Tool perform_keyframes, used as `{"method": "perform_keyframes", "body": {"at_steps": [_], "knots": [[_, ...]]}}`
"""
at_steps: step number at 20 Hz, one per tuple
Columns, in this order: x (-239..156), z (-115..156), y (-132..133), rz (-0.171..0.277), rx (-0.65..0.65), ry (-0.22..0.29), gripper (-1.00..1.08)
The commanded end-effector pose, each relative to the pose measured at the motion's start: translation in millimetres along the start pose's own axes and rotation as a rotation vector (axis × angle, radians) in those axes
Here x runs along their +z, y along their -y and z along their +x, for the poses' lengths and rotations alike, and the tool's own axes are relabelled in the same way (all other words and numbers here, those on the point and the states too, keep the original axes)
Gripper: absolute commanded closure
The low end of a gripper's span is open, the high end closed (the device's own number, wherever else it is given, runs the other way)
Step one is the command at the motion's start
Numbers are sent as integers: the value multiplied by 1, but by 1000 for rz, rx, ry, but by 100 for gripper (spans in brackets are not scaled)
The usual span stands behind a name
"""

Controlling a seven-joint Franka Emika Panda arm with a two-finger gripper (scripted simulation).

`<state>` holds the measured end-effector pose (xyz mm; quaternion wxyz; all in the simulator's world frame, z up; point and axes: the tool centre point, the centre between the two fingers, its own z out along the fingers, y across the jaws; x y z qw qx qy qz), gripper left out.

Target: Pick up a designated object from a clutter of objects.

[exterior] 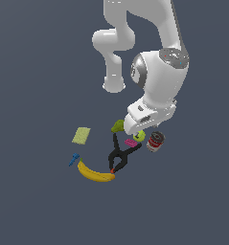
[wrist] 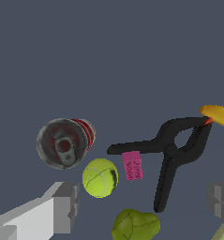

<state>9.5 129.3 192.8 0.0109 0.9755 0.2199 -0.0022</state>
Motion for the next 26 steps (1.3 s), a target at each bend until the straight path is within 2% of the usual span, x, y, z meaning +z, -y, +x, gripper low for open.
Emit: {"method": "perform_keyframes", "body": {"at_steps": [1, 6, 10, 18, 26], "knots": [[21, 7, 26, 3, -86, -4, -92], [49, 13, 63, 12, -202, -9, -92], [61, 15, 80, 18, -251, -11, -92], [68, 14, 82, 19, -257, -10, -92], [103, 14, 85, 19, -262, -11, -92]]}}
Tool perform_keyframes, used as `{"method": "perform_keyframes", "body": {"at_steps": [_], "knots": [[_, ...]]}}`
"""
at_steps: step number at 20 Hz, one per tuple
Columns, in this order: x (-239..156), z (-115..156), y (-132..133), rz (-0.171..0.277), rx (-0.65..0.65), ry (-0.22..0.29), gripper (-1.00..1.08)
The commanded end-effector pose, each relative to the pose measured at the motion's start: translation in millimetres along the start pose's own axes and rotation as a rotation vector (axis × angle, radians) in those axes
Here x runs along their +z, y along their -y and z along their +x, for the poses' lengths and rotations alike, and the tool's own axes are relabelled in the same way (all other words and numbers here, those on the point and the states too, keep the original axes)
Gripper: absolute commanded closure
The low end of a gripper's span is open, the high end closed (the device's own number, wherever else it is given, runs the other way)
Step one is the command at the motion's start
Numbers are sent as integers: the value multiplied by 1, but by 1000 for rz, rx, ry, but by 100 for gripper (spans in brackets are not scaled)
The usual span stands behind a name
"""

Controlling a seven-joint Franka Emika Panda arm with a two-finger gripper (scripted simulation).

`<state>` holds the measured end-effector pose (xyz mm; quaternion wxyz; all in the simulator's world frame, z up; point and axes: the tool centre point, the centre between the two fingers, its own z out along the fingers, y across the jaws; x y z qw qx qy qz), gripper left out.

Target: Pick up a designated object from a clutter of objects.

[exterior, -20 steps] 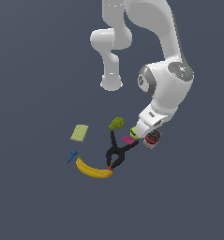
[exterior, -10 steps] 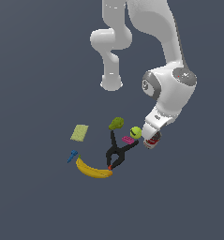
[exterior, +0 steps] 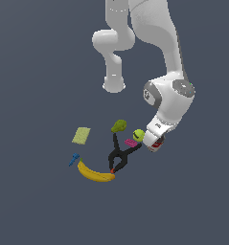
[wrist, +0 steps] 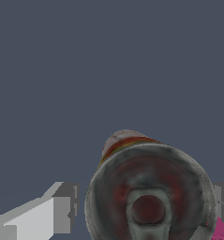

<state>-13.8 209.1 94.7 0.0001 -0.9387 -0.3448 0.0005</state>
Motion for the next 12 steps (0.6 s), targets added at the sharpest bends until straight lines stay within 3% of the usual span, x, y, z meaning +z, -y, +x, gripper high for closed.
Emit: {"method": "perform_keyframes", "body": {"at_steps": [1, 6, 7, 12], "knots": [[10, 0, 0, 0, -1, -1, -92], [17, 1, 0, 0, -2, -1, -92], [17, 1, 0, 0, -2, -1, 108], [17, 1, 0, 0, -2, -1, 108]]}}
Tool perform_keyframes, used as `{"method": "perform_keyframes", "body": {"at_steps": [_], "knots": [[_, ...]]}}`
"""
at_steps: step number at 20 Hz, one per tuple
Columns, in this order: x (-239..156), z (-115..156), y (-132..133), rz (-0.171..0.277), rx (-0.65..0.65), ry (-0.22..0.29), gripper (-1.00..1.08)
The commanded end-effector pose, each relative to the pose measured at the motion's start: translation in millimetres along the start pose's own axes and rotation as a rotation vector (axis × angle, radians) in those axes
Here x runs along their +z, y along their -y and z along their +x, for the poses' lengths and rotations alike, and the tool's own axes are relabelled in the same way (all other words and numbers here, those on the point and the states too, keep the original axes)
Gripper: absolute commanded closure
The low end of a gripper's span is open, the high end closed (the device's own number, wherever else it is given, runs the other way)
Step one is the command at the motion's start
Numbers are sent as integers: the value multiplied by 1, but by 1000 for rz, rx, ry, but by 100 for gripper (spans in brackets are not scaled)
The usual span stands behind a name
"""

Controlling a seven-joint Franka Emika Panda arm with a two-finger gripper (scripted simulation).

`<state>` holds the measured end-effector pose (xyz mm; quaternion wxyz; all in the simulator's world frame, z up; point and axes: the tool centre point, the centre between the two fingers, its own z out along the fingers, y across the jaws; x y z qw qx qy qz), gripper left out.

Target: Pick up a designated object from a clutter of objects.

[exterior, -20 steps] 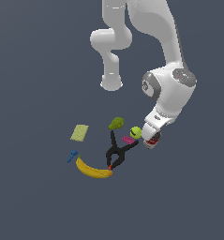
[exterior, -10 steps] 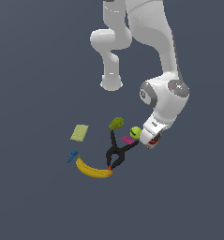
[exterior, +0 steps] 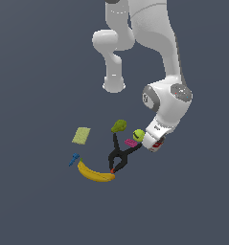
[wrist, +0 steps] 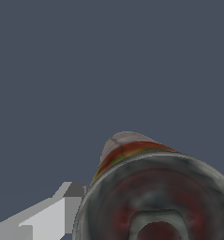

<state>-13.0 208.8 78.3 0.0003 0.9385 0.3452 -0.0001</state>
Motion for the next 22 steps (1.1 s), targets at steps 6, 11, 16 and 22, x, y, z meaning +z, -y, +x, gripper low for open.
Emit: {"method": "perform_keyframes", "body": {"at_steps": [6, 11, 16, 22], "knots": [[0, 0, 0, 0, 0, 0, 108], [-7, -5, -9, 0, 0, 0, 108], [-25, -17, -31, 0, 0, 0, 108], [-59, -39, -73, 1, -1, -1, 108]]}}
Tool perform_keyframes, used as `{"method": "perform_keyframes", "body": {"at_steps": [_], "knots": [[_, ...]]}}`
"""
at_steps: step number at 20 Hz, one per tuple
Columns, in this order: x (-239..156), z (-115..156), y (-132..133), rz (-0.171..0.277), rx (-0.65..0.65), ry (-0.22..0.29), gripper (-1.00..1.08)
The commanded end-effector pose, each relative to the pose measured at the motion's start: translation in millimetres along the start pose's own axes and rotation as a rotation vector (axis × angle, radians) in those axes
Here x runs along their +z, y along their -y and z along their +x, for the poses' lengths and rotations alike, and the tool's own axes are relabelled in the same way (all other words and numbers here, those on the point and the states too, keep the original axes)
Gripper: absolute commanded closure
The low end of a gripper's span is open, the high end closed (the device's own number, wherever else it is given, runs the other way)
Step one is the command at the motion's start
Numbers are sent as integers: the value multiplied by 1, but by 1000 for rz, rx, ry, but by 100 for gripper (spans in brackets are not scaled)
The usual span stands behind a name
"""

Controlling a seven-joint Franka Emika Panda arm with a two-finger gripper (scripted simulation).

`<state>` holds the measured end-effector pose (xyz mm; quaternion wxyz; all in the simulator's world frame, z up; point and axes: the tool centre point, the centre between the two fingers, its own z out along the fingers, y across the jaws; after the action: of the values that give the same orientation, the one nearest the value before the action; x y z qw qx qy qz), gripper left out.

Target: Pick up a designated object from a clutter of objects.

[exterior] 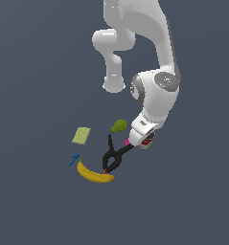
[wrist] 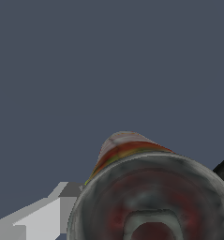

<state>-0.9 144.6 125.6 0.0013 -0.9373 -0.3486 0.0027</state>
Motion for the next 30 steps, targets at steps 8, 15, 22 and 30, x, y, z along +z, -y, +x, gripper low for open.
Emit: {"method": "perform_keyframes", "body": {"at_steps": [8, 15, 22, 30], "knots": [[-73, -47, -91, -2, 6, -6, 108], [-128, -82, -158, -2, 6, -6, 108], [-180, -116, -223, -2, 5, -6, 108], [-225, -143, -281, -4, 6, -5, 108]]}}
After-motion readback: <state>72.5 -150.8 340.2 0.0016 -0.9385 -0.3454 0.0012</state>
